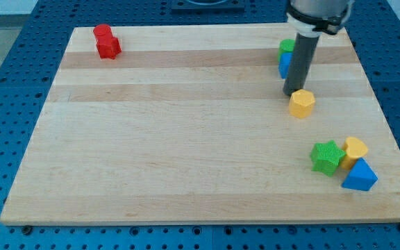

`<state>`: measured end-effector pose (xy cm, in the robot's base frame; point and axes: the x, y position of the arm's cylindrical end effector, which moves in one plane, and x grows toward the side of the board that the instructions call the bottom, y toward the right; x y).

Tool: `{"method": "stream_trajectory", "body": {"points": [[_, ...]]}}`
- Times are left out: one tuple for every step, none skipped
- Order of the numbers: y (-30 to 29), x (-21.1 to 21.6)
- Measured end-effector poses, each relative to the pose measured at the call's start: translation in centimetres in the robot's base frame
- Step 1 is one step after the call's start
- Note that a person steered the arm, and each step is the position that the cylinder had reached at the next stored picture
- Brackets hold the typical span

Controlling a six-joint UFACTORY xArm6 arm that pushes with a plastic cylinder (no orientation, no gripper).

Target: Slide the hexagon into the green star

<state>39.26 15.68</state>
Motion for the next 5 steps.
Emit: {"method": "stream_trajectory", "body": {"points": [[0.2, 0.3], [-0.1, 2.0], [-0.1, 4.6], [-0.1, 6.8], [-0.1, 8.0]]}}
